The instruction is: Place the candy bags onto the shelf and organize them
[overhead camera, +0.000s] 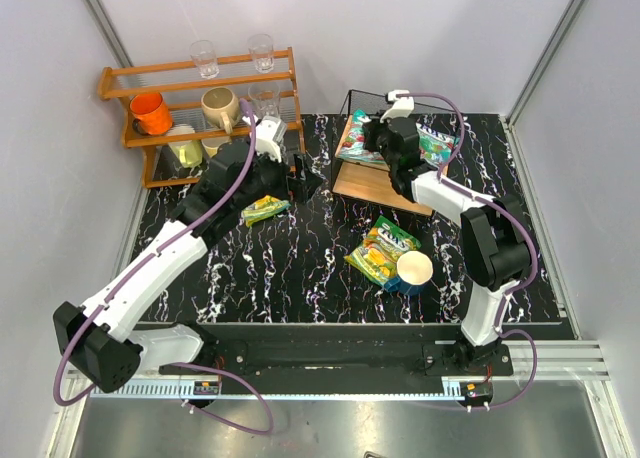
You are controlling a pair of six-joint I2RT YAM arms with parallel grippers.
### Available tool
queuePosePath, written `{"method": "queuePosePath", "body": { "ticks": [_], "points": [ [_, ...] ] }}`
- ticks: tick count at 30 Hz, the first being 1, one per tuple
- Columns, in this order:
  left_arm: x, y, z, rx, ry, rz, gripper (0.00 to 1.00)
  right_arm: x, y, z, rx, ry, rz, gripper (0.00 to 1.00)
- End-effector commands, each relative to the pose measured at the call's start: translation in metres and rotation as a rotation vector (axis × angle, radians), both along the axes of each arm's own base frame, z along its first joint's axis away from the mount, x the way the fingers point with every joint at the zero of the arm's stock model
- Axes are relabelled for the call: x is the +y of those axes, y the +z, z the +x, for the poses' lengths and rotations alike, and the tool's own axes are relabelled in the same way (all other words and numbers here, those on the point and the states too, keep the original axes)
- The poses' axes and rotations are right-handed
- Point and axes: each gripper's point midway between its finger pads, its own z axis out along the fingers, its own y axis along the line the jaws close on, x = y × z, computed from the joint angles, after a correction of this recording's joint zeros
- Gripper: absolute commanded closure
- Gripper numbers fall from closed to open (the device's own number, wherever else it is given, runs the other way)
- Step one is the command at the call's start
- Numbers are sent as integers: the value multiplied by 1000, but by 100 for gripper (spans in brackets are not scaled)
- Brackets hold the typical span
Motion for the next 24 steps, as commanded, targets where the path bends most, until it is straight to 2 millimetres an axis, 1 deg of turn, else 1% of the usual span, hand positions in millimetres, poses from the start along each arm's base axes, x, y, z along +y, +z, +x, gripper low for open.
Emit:
{"method": "queuePosePath", "body": {
  "ticks": [1,3,8,9,12,15,19,20,22,23,24],
  "points": [
    [3,23,-2,-67,-3,-55,1,-3,-34,-5,59,-35,6,100],
    [4,22,-2,-63,-1,-54,1,-6,-37,-9,63,-40,10,100],
    [3,19,-3,-57,-4,-68,1,-13,-33,-17,49,-60,13,100],
    [3,19,-3,-57,-7,-71,1,-16,-37,-19,54,-68,6,100],
    [0,17,-3,-48,-14,-77,1,-23,-38,-21,50,-95,-5,100],
    [0,15,-4,-44,-15,-75,1,-23,-33,-22,37,-93,-8,100],
    [1,16,-4,-46,-12,-75,1,-16,-10,-16,-1,-66,4,100],
    [1,16,-3,-46,-11,-74,1,-12,5,-12,-25,-54,16,100],
    [2,17,-4,-47,-9,-75,1,-9,20,-9,-44,-43,22,100],
    [2,18,-4,-48,-9,-77,1,-5,38,-5,-74,-32,34,100],
    [3,18,-3,-48,-4,-76,1,-5,51,-4,-94,-28,39,100]
  ]
}}
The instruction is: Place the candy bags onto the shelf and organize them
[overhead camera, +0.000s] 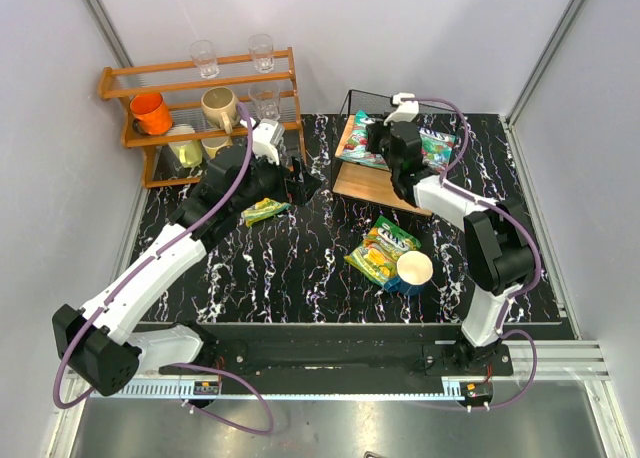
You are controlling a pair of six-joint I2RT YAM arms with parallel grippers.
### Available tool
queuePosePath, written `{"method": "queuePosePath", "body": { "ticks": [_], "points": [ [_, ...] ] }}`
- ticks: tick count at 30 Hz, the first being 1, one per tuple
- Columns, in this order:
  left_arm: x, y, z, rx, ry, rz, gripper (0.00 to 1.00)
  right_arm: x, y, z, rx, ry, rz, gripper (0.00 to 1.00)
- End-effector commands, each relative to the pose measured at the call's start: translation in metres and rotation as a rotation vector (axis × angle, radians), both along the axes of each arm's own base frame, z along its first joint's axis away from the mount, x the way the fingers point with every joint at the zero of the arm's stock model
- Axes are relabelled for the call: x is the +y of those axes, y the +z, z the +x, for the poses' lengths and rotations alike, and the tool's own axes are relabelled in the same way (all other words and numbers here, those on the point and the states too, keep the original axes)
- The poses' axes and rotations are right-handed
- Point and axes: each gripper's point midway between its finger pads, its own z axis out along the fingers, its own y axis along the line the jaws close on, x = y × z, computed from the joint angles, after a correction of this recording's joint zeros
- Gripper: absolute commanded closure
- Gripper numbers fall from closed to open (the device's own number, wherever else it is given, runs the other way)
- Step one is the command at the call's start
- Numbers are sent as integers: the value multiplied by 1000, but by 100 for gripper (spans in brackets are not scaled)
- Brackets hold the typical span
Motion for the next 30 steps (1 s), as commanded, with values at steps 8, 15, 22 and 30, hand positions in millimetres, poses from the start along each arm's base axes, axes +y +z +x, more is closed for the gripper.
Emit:
{"method": "queuePosePath", "body": {
  "ticks": [8,15,22,30],
  "points": [
    [2,30,-3,-77,-2,-57,1,-28,117,-5,-154,-127,-36,100],
    [-1,25,-3,-63,-15,-65,1,-82,91,-19,-78,-391,-86,100],
    [2,21,-5,-61,-7,-54,1,-98,45,-23,0,-475,-129,100],
    [7,11,-6,-47,8,-41,1,-101,-15,-28,92,-490,-145,100]
  ]
}}
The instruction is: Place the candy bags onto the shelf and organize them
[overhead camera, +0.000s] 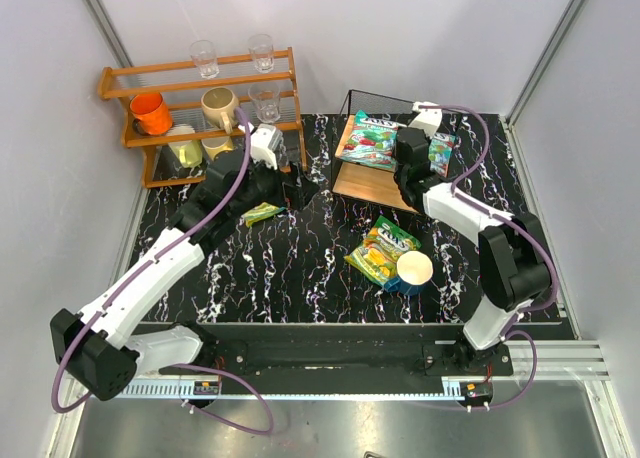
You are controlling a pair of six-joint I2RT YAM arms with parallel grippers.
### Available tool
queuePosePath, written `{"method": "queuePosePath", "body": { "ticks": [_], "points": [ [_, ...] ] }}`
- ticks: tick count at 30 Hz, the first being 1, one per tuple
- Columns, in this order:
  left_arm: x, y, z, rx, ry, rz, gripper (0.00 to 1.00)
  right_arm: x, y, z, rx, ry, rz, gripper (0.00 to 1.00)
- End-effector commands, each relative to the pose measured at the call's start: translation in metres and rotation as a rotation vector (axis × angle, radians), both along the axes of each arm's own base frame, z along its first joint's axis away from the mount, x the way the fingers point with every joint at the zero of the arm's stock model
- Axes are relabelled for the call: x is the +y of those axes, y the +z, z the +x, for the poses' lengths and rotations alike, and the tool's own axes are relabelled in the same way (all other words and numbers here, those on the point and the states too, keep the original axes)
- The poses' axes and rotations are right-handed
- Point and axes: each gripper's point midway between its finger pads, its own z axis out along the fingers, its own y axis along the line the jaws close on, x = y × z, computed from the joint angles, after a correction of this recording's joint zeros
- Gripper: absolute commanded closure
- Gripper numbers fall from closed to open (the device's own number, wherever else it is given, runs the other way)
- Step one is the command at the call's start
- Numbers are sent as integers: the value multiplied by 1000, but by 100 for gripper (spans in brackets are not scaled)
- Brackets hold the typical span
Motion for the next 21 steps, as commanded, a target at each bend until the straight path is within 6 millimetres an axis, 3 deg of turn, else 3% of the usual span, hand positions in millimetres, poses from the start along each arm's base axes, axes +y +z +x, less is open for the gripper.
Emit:
{"method": "queuePosePath", "body": {
  "ticks": [1,5,10,17,21],
  "points": [
    [4,20,0,-65,9,-42,1,-5,-24,-3,16,-47,22,100],
    [5,17,0,-59,10,-42,1,-2,-37,-5,37,-34,31,100],
    [6,20,0,-65,13,-45,1,-1,-14,-2,-11,-21,29,100],
    [9,25,4,-76,28,-48,1,1,63,-1,-145,13,26,100],
    [15,30,6,-86,53,-53,1,-4,113,-14,-232,27,33,99]
  ]
}}
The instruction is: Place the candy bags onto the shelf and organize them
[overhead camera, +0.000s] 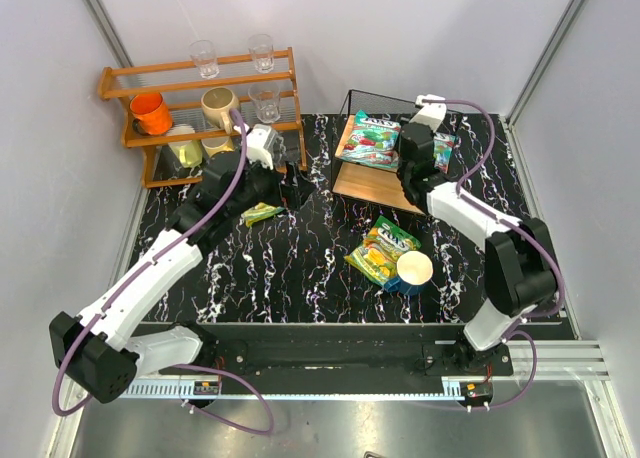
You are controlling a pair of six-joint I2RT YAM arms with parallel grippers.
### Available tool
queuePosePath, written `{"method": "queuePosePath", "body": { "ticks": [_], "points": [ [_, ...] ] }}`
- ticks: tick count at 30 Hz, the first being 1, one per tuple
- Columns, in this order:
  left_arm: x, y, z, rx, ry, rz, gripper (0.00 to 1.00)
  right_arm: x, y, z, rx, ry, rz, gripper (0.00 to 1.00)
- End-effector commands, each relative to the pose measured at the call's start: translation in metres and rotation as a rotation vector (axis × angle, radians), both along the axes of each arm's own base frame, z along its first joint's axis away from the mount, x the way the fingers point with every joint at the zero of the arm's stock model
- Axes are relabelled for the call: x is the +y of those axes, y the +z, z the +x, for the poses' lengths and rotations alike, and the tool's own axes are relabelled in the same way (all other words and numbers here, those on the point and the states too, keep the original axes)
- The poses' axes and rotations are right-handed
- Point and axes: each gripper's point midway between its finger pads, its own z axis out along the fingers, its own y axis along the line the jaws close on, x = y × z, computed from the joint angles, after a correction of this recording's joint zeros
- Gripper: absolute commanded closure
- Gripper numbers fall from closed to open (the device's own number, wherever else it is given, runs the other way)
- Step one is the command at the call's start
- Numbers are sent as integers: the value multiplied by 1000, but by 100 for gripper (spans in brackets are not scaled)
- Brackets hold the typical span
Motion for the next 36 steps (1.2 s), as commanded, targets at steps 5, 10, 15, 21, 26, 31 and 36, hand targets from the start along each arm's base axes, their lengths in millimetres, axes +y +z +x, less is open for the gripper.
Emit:
{"method": "queuePosePath", "body": {
  "ticks": [5,10,15,21,26,31,36],
  "points": [
    [22,27,11,-61,104,-85,1,7,136,-33,-226,130,55,90],
    [53,-21,26,83,282,-167,1,23,123,-61,-157,249,107,75],
    [105,-82,47,186,501,-220,1,24,128,-98,-142,300,147,66],
    [139,-131,84,242,644,-129,1,20,134,-135,-127,358,172,59],
    [150,-174,106,302,686,-123,1,10,133,-155,-123,362,163,57],
    [156,-213,119,369,705,-74,1,7,127,-163,-107,367,156,56],
    [160,-227,127,372,714,-90,1,8,126,-165,-110,375,161,55]
  ]
}}
